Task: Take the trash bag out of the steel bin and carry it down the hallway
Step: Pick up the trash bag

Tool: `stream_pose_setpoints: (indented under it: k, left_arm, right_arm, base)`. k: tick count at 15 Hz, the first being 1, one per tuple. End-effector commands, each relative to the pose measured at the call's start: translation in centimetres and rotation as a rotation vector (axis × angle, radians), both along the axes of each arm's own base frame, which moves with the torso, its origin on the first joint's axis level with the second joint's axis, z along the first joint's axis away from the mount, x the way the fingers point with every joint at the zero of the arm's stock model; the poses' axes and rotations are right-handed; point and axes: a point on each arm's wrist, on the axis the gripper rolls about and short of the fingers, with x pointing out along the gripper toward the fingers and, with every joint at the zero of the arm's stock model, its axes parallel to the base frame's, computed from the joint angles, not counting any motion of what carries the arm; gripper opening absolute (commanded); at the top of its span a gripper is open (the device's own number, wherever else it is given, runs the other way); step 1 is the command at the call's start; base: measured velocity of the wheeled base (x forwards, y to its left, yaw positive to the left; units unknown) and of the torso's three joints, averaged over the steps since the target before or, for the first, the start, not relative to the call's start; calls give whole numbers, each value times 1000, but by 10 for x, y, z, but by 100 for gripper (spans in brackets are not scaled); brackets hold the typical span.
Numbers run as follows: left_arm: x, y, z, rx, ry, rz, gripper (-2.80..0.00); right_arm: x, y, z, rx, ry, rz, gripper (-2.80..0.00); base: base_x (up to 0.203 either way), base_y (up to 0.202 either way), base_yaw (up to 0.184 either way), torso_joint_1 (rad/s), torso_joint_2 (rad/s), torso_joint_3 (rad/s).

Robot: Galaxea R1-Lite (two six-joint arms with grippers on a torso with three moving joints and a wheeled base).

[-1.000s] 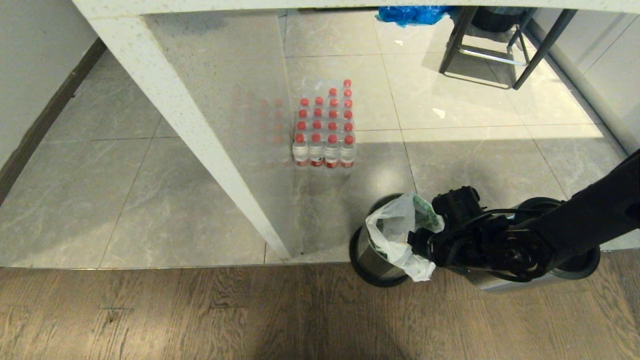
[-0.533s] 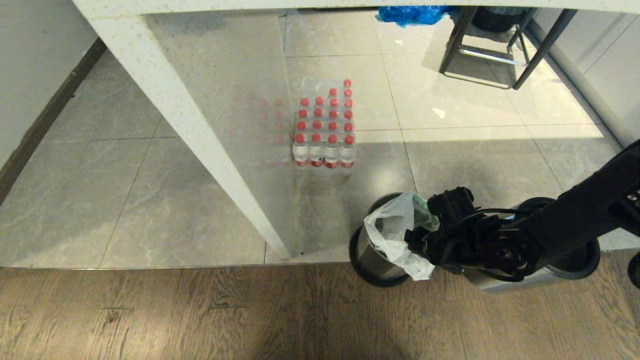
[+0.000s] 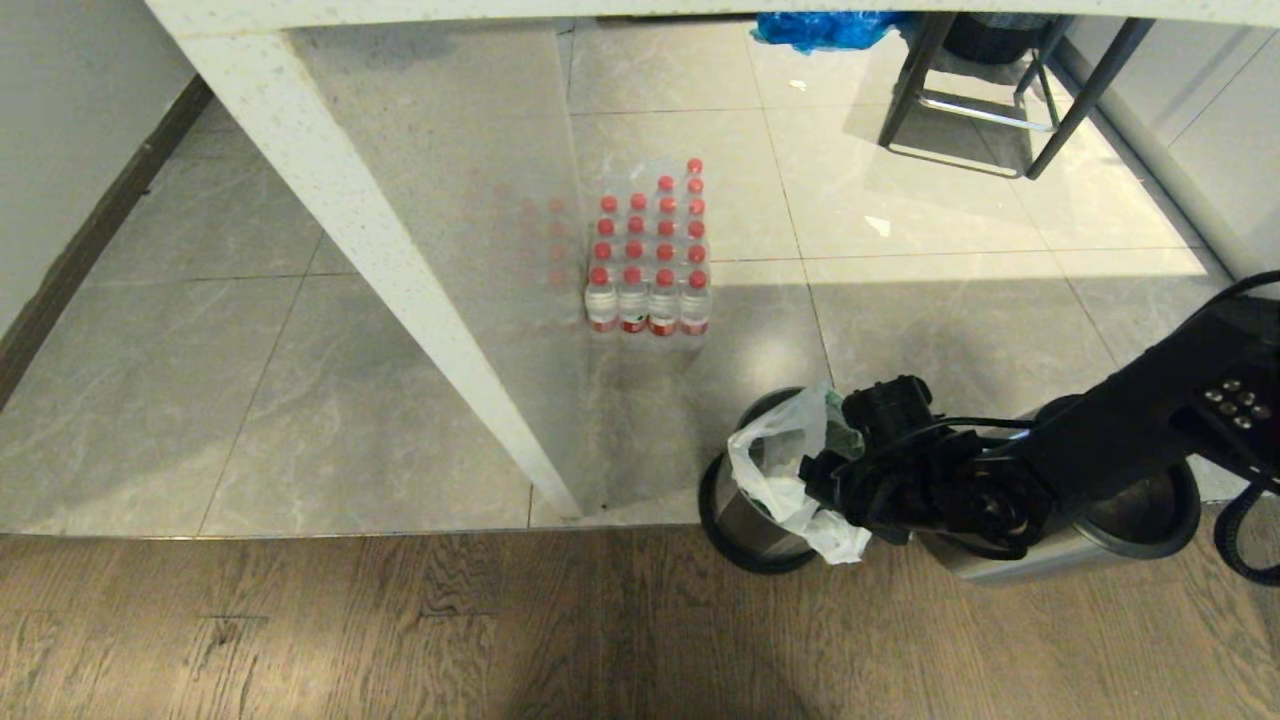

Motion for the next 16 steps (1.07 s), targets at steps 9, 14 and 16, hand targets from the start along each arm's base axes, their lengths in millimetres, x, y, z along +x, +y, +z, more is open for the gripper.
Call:
stream_pose_setpoints:
  k: [9, 14, 16]
  left_arm:
    - [0, 0, 0, -2, -1, 0, -280]
    - [0, 0, 0, -1, -1, 0, -280]
    - [0, 0, 0, 0, -1, 0, -280]
  right_arm:
    - [8, 6, -18, -17, 29, 10, 0]
    - [14, 16, -31, -30, 39, 26, 0]
    - [20, 20, -35, -39, 34, 33, 0]
  base:
    - [0, 0, 0, 0, 0, 0]
    - [0, 0, 0, 0, 0, 0]
    - [0, 0, 0, 0, 0, 0]
